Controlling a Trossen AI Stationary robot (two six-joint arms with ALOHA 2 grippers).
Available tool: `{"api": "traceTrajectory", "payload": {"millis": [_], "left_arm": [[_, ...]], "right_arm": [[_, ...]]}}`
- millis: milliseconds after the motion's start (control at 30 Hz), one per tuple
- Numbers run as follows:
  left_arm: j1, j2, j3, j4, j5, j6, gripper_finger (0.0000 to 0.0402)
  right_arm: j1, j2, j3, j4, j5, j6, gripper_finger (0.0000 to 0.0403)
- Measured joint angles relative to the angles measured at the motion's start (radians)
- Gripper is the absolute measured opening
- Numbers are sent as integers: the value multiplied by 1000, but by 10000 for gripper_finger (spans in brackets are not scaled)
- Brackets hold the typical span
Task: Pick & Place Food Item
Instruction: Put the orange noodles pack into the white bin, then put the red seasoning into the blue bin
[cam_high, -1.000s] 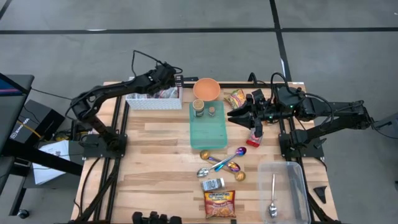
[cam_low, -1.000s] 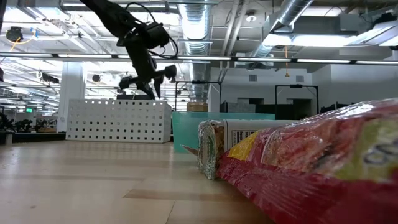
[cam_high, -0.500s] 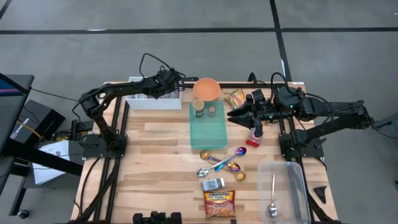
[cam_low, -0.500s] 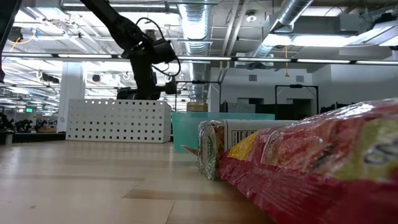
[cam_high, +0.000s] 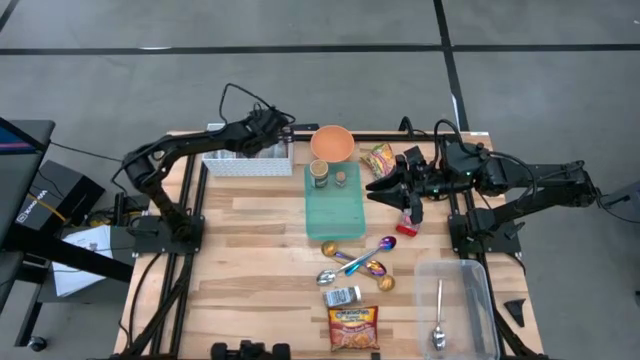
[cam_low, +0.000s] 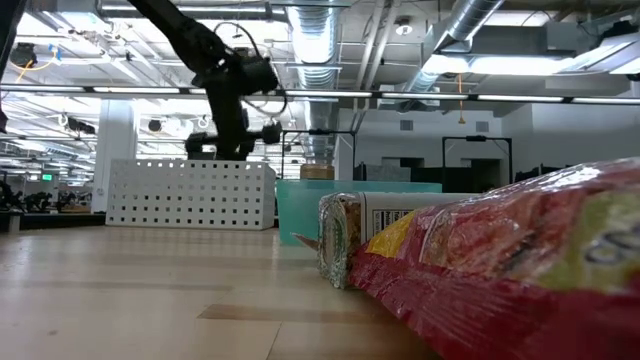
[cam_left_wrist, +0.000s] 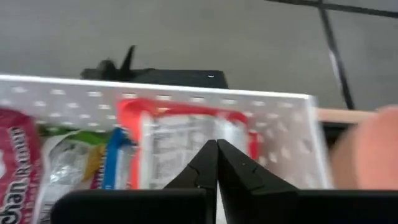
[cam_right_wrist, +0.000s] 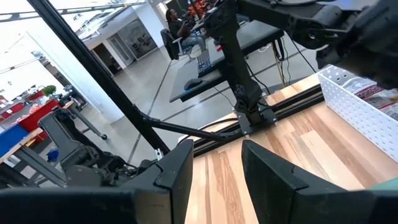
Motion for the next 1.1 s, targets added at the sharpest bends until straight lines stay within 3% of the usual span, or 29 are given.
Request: {"api": "traceTrajectory", "payload": {"millis": [667, 1000, 1100], "left_arm": [[-13, 119, 2, -8, 105, 18, 0], [-22, -6, -1, -16, 35, 24, 0], [-22, -72, -2, 17, 29, 90, 0]], "right_arm": [[12, 0, 0, -3, 0, 0, 134], [12, 0, 0, -3, 2, 4, 134], [12, 0, 0, -3, 3, 0, 134]]}}
